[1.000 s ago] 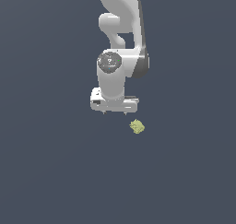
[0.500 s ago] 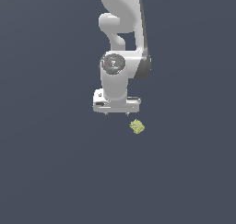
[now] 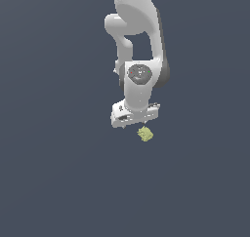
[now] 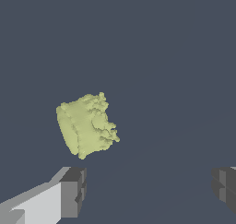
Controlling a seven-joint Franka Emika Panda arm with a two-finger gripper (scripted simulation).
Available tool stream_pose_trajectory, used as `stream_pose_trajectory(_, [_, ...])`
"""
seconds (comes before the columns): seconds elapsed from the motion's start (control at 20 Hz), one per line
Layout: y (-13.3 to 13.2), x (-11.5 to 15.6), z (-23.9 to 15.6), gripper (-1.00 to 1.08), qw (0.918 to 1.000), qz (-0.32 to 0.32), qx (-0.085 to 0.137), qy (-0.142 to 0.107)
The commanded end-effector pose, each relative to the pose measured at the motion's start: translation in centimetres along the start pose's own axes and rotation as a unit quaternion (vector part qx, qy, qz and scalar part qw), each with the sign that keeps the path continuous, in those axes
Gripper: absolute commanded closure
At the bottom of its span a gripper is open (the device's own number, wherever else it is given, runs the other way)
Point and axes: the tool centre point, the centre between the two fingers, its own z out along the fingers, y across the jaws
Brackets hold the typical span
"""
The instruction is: Pick up the object and move it to a goal position.
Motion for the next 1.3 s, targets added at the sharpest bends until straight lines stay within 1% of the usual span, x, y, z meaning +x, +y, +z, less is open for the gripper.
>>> stream_pose_trajectory(0.0, [-1.5,0.7,0.7,-0.92,0.9989,-0.046,-0.004,0.006])
stream_pose_trajectory(0.25, [-3.9,1.6,1.6,-0.92,0.9931,-0.115,-0.008,0.016])
stream_pose_trajectory(0.5, [-5.3,2.1,2.2,-0.92,0.9877,-0.154,-0.011,0.022])
stream_pose_trajectory(0.65, [-5.7,2.2,2.3,-0.92,0.9863,-0.163,-0.011,0.023])
stream_pose_trajectory(0.9, [-5.6,2.2,2.6,-0.92,0.9867,-0.161,-0.011,0.023])
stream_pose_trajectory(1.25, [-5.6,2.3,5.8,-0.92,0.9863,-0.163,-0.011,0.023])
